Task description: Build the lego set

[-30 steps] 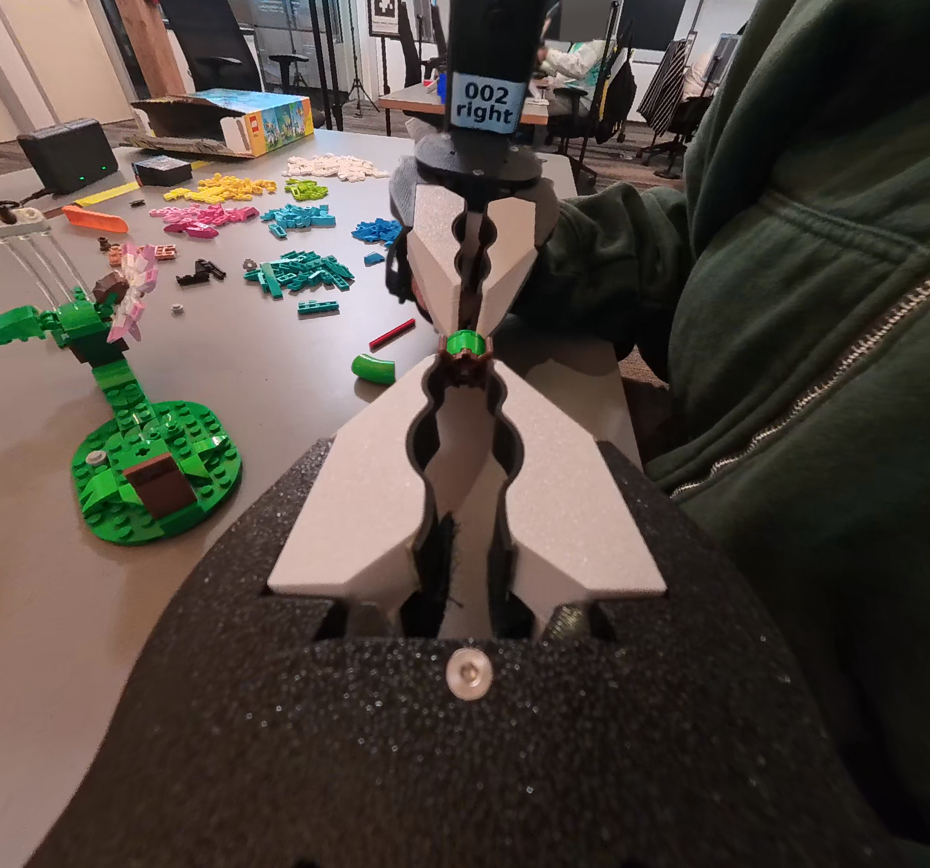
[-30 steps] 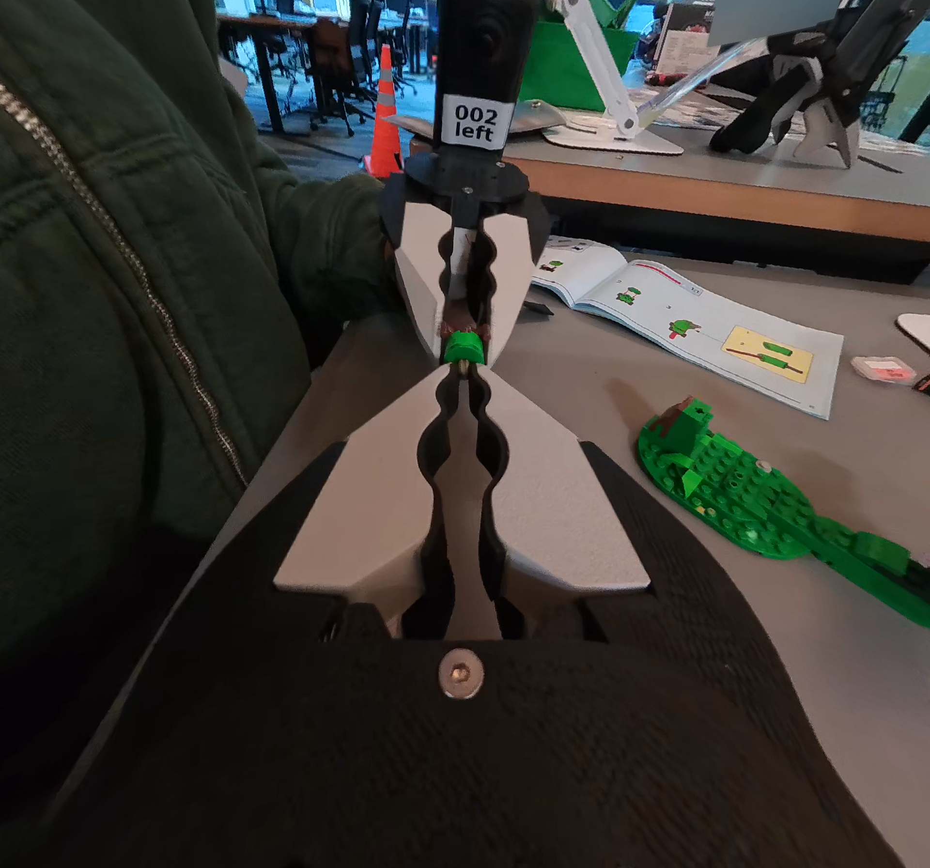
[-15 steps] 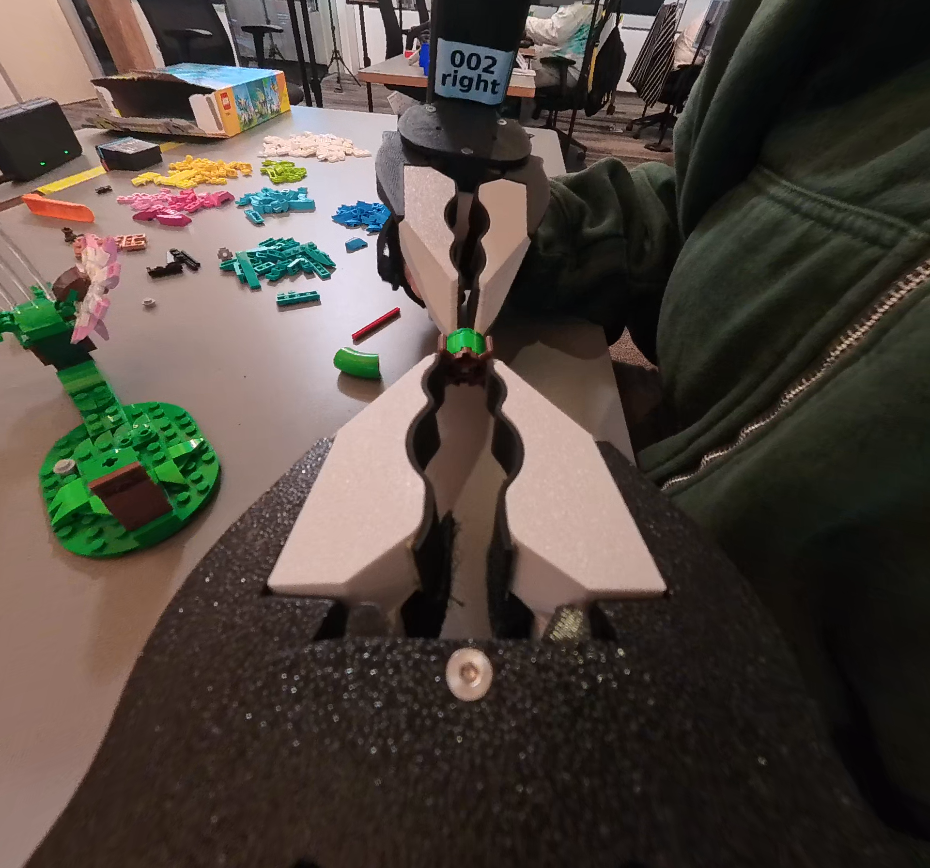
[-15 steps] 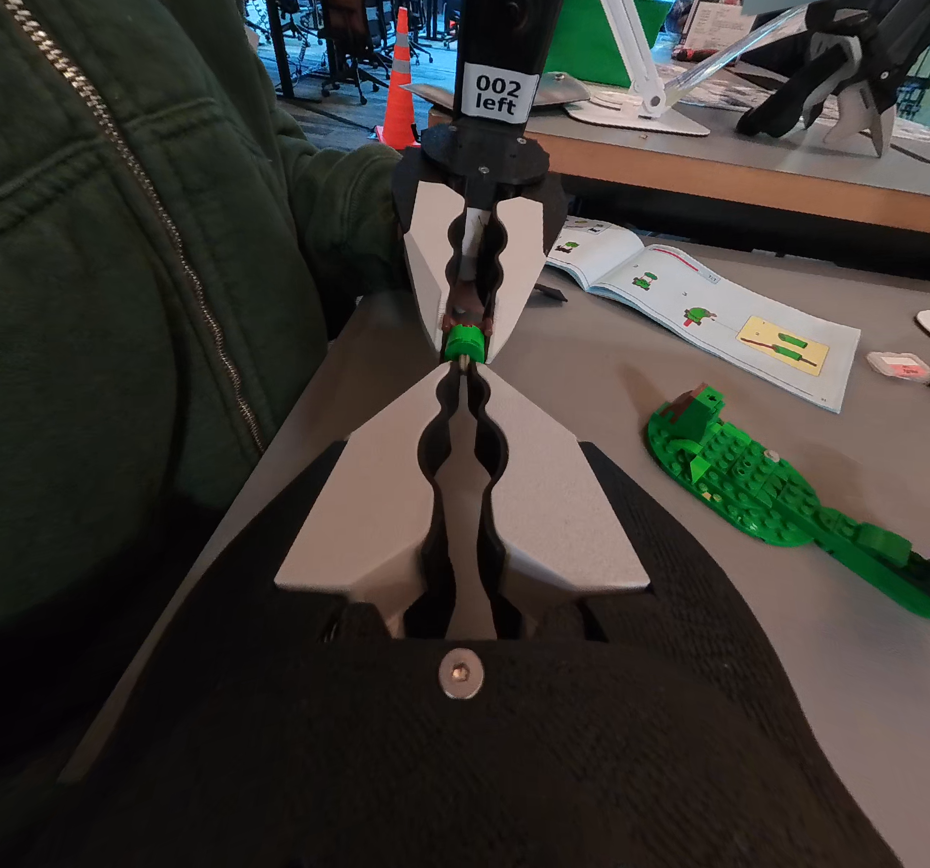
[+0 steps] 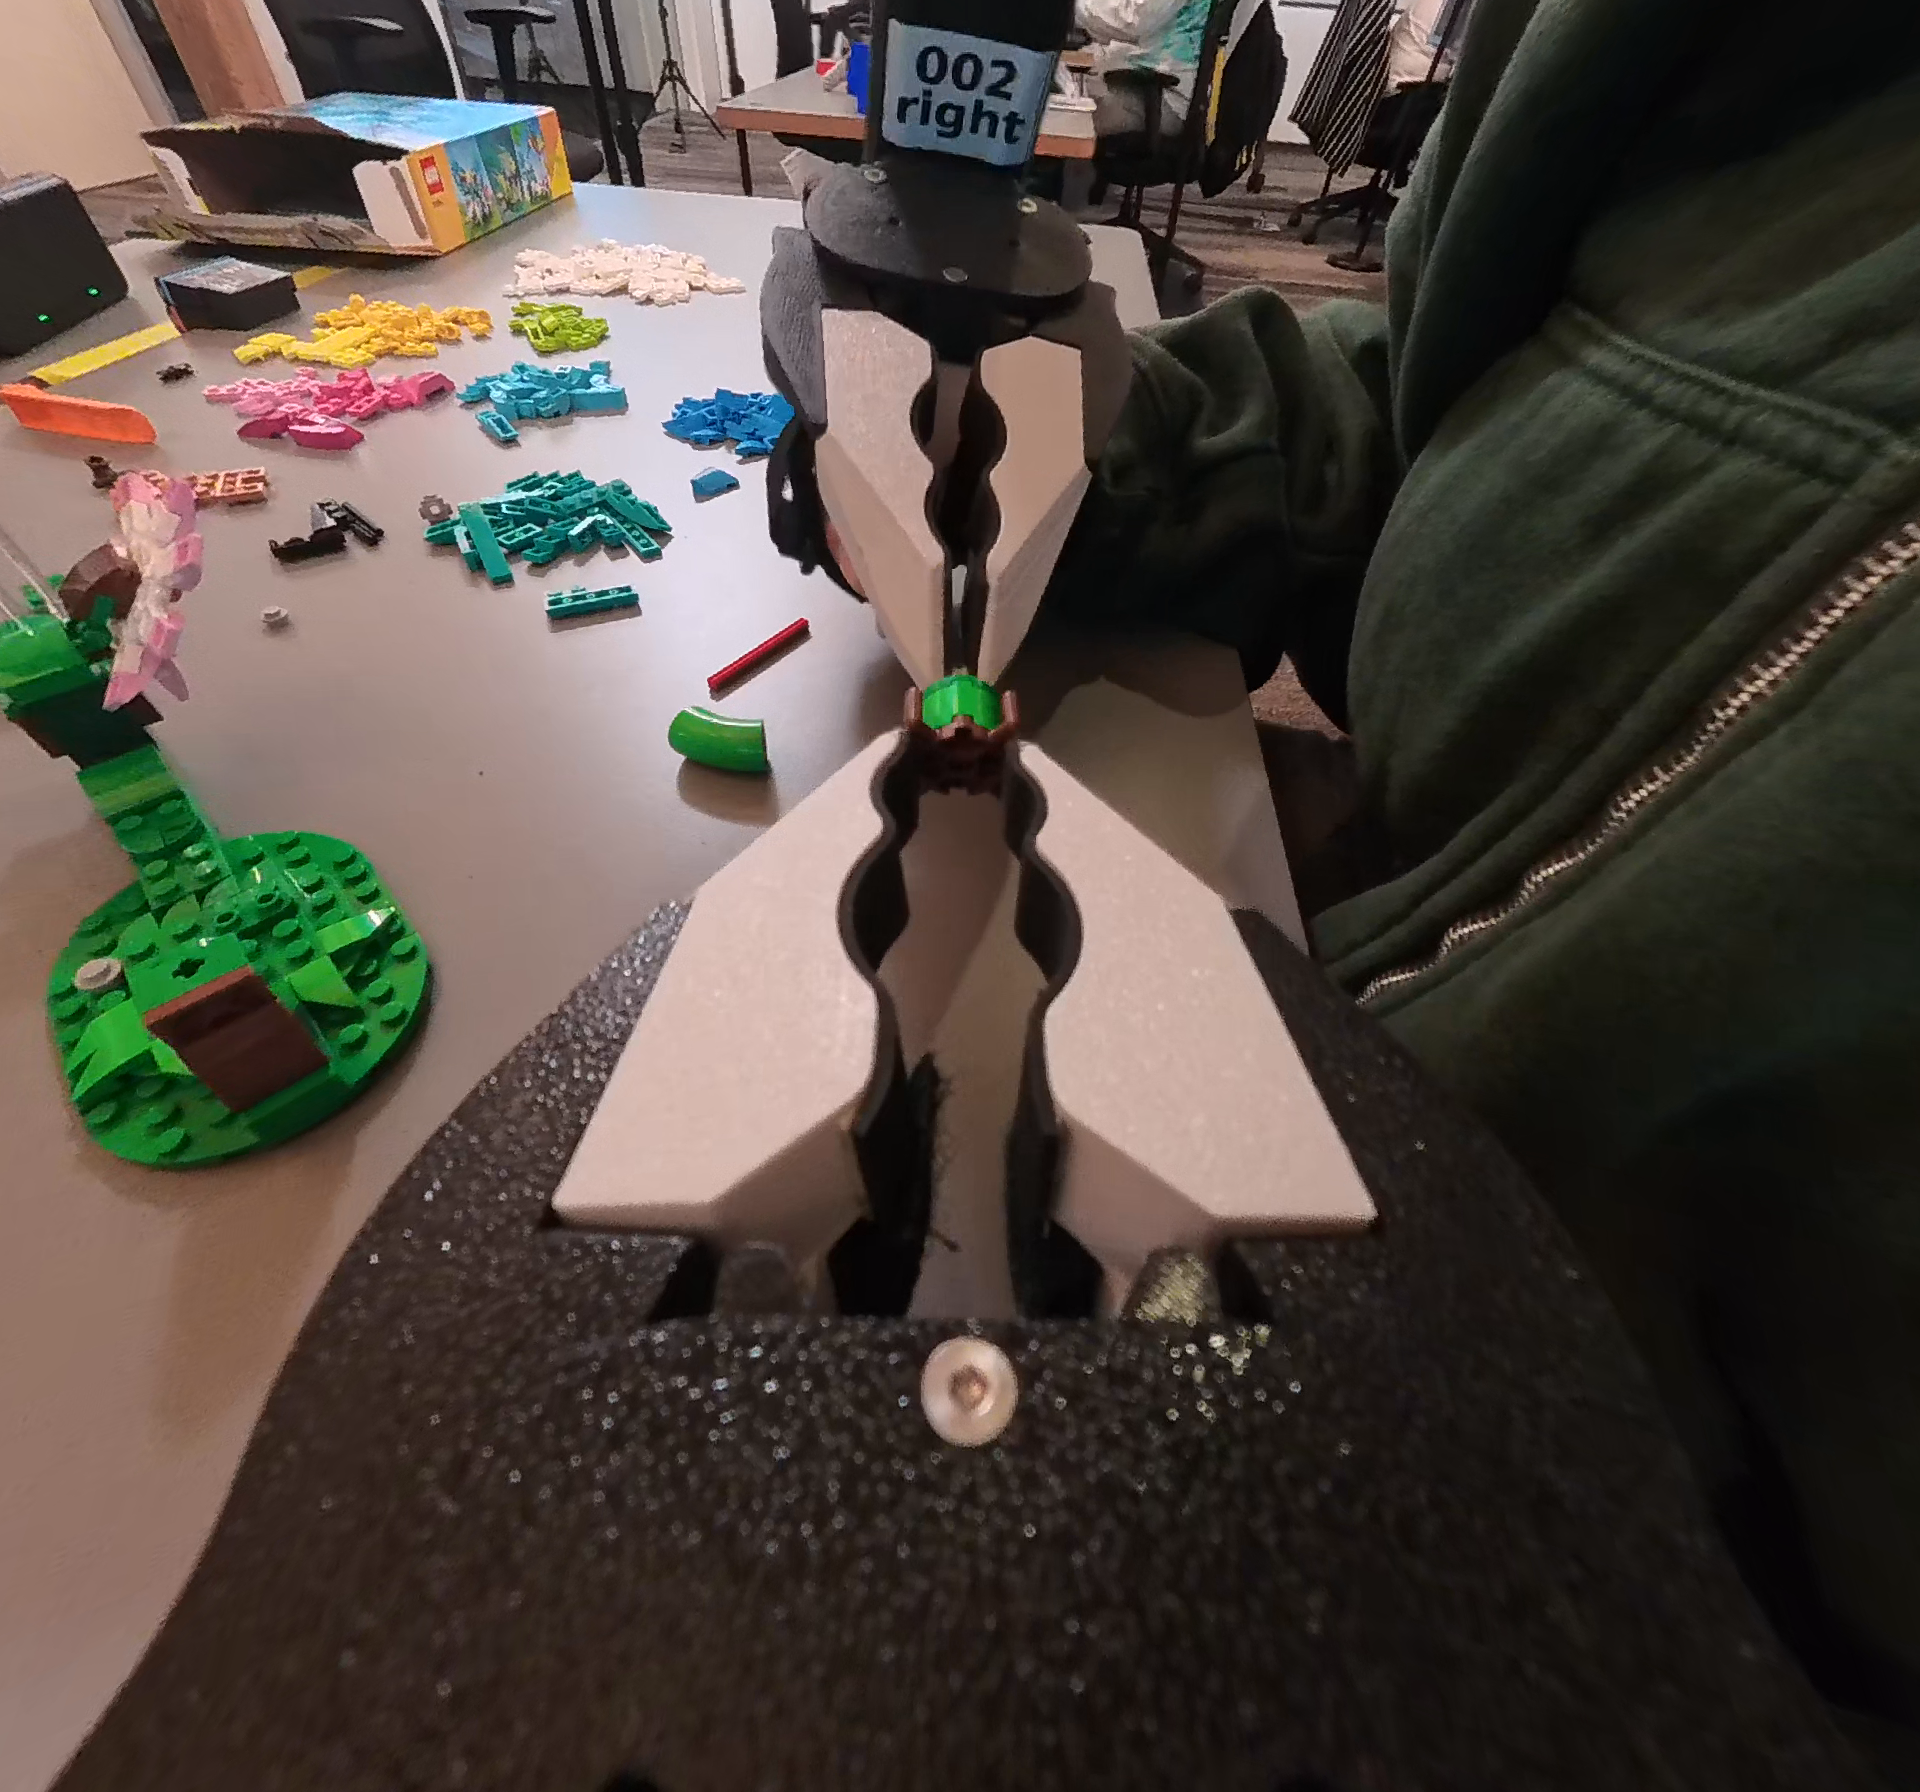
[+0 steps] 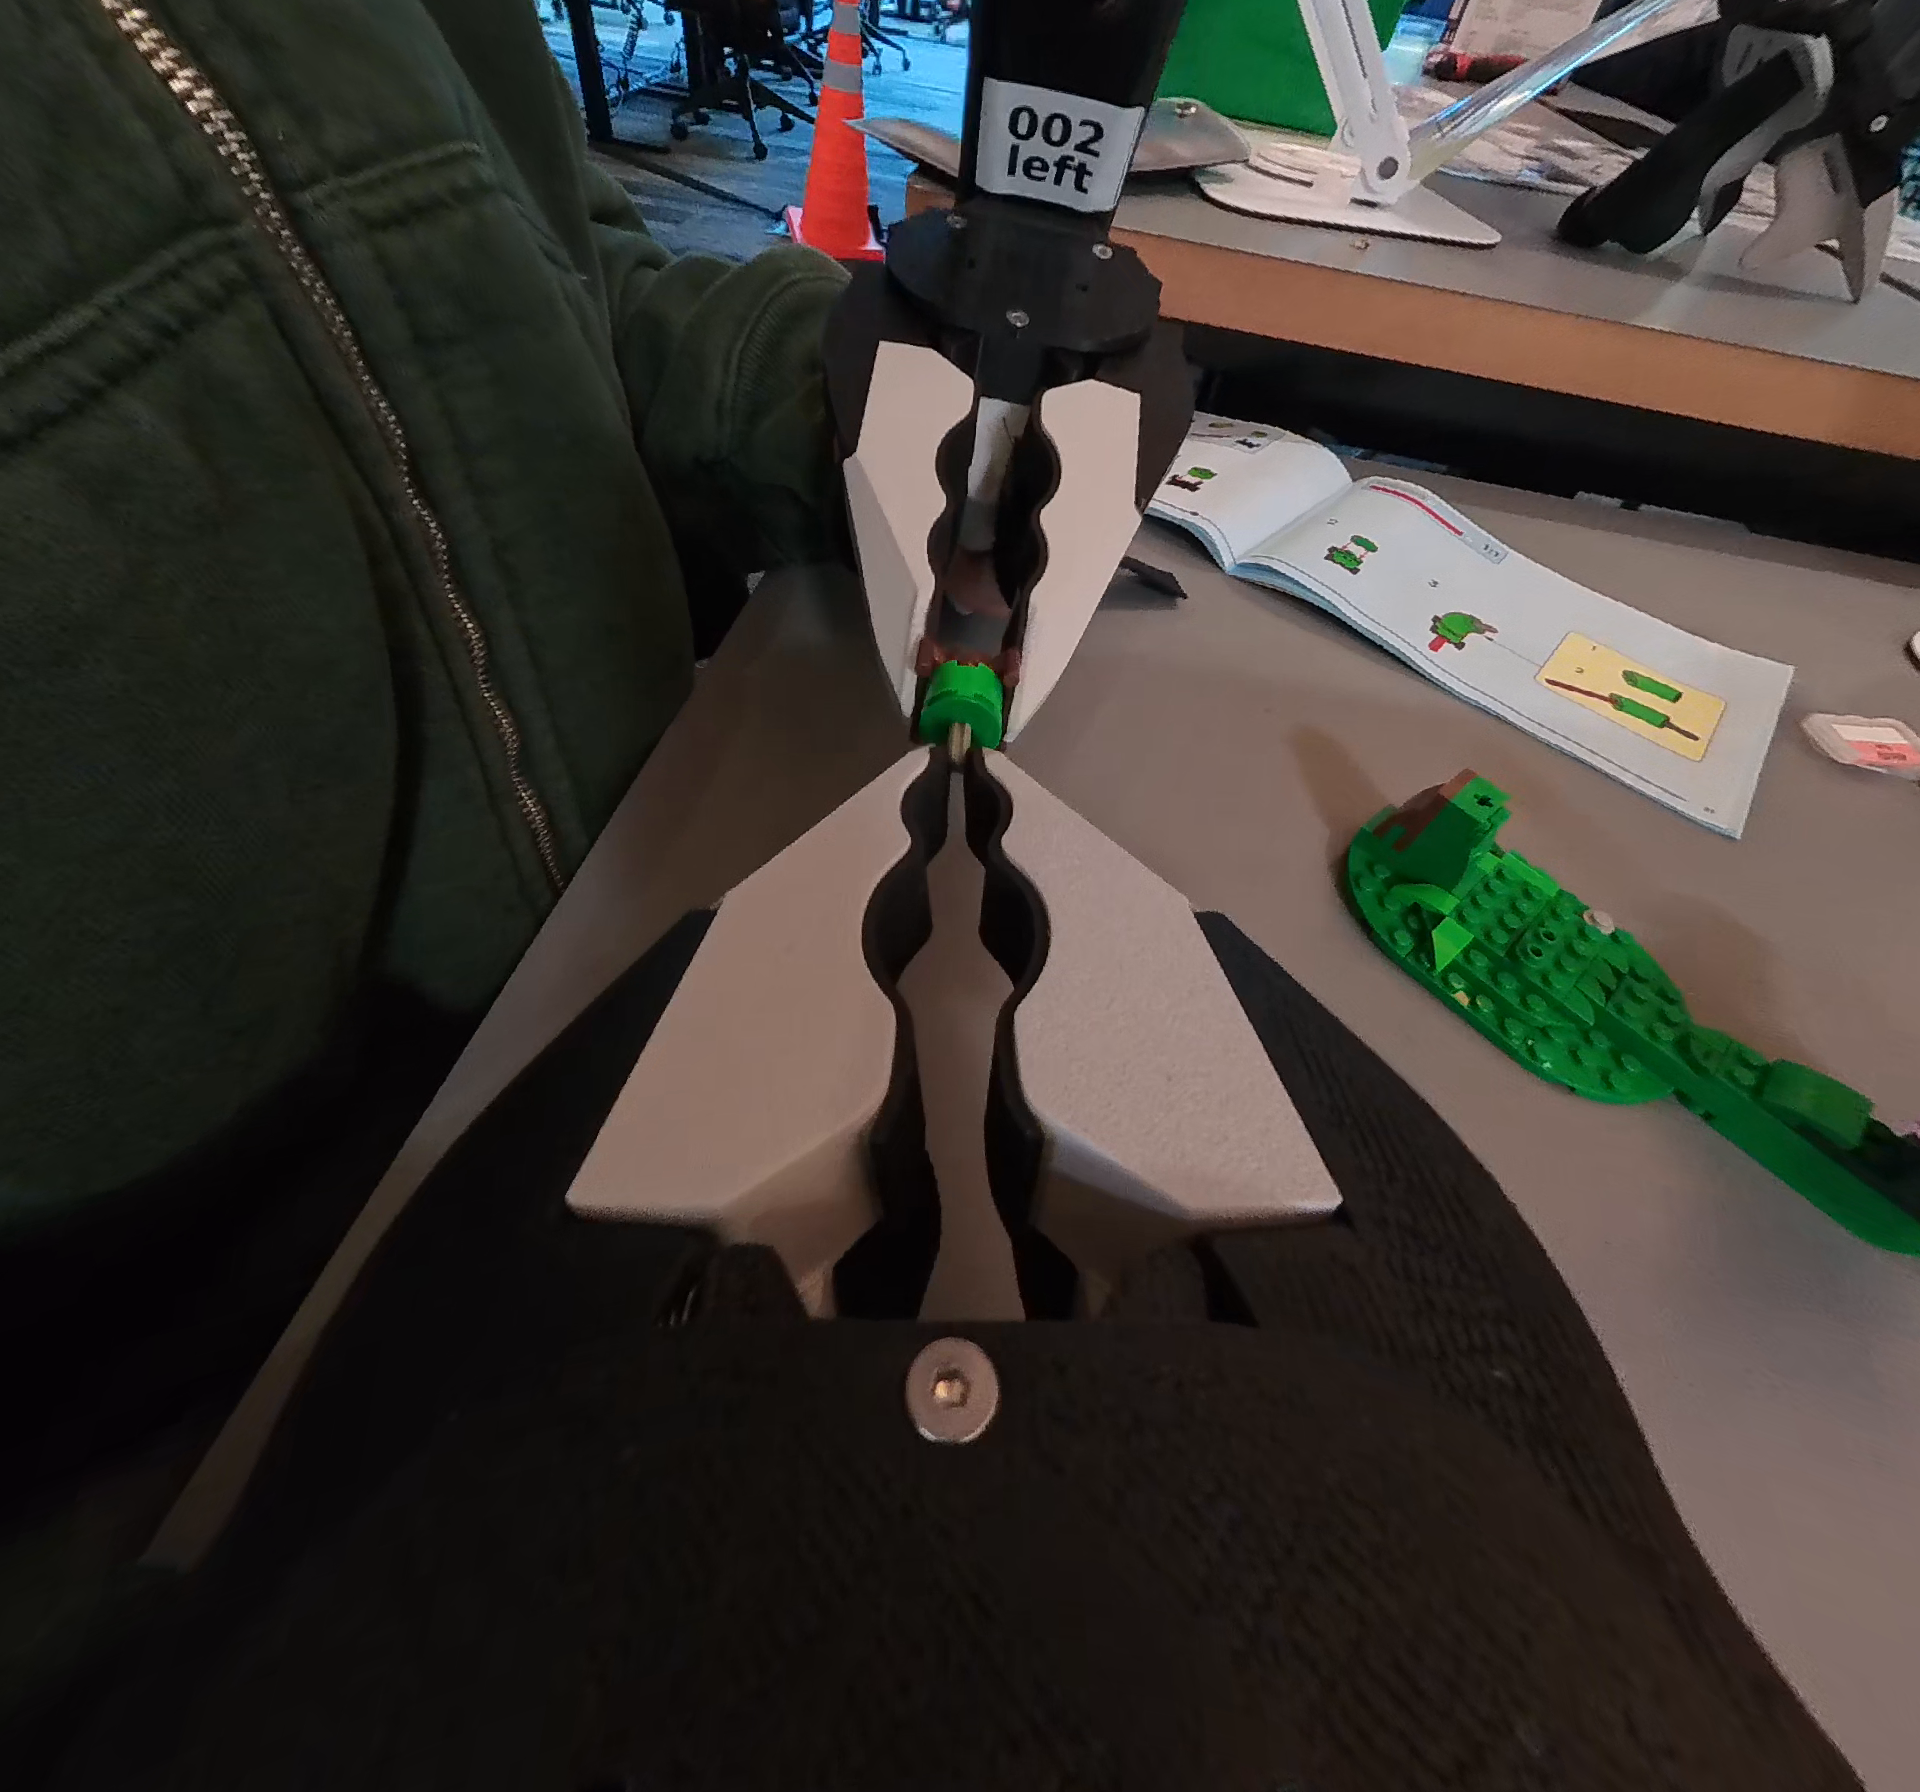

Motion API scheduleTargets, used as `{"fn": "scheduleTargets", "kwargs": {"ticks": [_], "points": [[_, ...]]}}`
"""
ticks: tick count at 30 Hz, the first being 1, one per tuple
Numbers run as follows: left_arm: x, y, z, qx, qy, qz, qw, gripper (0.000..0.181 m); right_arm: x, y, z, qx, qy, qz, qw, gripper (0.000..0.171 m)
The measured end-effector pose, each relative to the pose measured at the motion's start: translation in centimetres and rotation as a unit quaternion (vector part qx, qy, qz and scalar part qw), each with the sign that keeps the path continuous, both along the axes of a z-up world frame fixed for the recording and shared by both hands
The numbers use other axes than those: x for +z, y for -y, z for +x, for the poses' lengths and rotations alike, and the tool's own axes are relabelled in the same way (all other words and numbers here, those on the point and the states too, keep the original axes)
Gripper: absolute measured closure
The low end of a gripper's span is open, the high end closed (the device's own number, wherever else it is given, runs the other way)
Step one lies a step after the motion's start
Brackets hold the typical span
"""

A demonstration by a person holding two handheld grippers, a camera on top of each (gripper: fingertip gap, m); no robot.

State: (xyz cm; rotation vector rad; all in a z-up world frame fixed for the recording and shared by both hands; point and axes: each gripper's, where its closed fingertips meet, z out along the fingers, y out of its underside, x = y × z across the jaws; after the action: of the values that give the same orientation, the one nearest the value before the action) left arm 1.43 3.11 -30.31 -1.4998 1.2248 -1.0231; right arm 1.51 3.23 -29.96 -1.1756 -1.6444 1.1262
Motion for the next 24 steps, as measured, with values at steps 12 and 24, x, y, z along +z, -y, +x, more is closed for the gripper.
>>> {"fn": "scheduleTargets", "kwargs": {"ticks": [12,24], "points": [[-0.27,0.13,0.13,-0.003,-0.012,-0.001,1.0,0.167,-0.22,0.05,0.28,0.002,0.009,0.005,1.0,0.17],[-0.16,0.24,0.27,-0.004,-0.016,0.003,1.0,0.167,-0.12,0.08,0.62,0.006,0.012,0.011,1.0,0.17]]}}
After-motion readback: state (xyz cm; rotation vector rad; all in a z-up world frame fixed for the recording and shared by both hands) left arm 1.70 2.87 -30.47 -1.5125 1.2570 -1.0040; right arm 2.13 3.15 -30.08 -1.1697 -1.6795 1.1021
